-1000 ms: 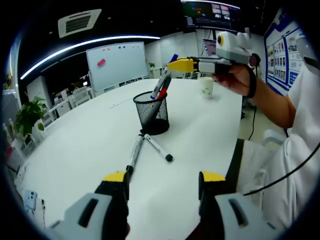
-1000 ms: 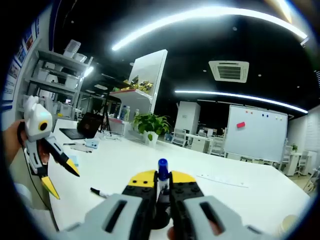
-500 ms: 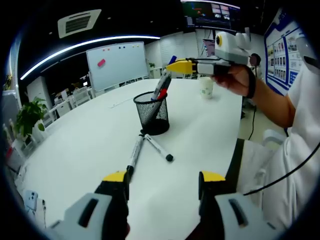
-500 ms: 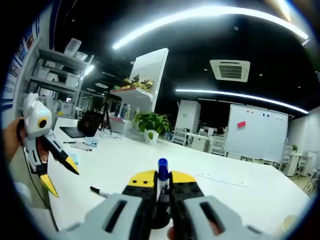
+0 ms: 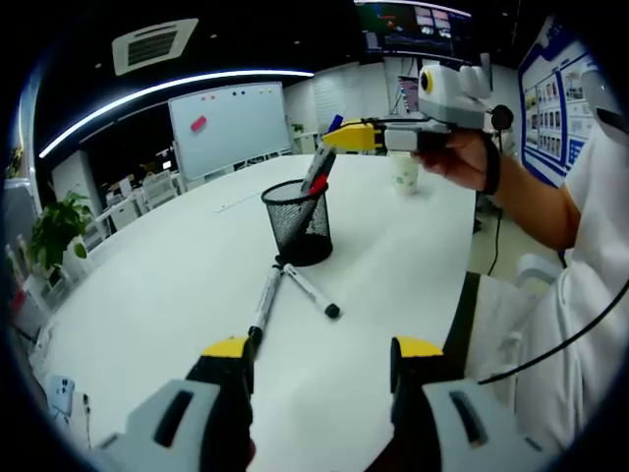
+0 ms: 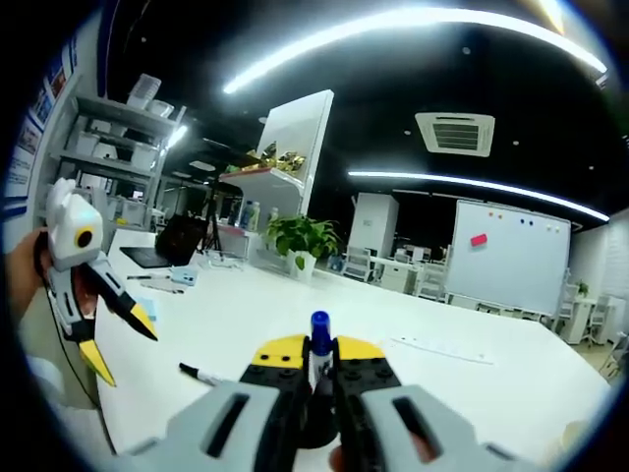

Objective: Place the scattered laser pointers and whiteboard markers into the pen holder and stack the scattered paper cups together

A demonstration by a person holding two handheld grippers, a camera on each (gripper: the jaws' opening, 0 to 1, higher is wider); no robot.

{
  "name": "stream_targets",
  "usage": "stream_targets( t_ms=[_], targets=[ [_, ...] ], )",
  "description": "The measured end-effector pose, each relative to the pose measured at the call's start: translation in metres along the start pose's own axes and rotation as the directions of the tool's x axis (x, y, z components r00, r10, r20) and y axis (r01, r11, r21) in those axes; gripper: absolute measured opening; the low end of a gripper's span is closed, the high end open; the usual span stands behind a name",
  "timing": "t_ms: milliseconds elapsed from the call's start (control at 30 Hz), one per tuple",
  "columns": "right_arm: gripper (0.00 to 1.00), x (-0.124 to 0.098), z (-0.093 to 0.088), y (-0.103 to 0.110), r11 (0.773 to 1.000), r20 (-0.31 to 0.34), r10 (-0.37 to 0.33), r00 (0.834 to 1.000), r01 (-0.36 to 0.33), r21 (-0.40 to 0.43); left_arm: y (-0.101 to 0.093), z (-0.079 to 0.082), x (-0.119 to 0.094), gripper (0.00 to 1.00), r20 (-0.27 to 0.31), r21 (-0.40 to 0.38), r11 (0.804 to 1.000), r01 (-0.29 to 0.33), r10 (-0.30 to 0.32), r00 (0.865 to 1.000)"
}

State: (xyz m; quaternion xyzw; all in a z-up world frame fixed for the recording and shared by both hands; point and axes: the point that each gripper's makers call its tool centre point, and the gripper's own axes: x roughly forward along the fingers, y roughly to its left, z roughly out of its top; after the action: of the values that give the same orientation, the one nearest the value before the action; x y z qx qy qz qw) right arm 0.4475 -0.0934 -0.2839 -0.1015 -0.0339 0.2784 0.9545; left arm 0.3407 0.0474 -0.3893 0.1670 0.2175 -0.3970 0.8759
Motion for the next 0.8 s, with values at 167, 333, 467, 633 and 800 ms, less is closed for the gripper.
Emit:
stream_targets(
  t_ms=[167,333,467,633,800],
  targets=[
    [0.1,0.002,-0.0015,0.0019,1.0,-0.006,0.006,1.0,-0.006,-0.003,0.0014,0.0001,-0.0008,0.57,0.0,0.0,1.0,-0.003,0.003,1.0],
    [0.1,0.0034,-0.0033,0.0039,1.0,-0.013,0.013,1.0,-0.013,-0.004,0.0024,-0.0008,-0.001,0.57,0.0,-0.002,1.0,-0.004,0.004,1.0],
    [0.1,0.0034,-0.0055,0.0041,1.0,-0.016,0.013,1.0,-0.013,-0.001,0.0017,-0.002,0.0,0.57,-0.002,-0.003,1.0,-0.001,0.001,1.0],
    [0.1,0.004,-0.0074,0.0052,1.0,-0.02,0.02,1.0,-0.02,-0.003,0.0019,-0.0023,0.0009,0.57,-0.001,-0.005,1.0,-0.001,0.001,1.0],
    [0.1,0.005,-0.0088,0.007,1.0,-0.023,0.026,0.999,-0.026,-0.003,0.0009,-0.0026,0.002,0.57,-0.001,-0.007,1.0,0.002,-0.002,1.0]
  ],
)
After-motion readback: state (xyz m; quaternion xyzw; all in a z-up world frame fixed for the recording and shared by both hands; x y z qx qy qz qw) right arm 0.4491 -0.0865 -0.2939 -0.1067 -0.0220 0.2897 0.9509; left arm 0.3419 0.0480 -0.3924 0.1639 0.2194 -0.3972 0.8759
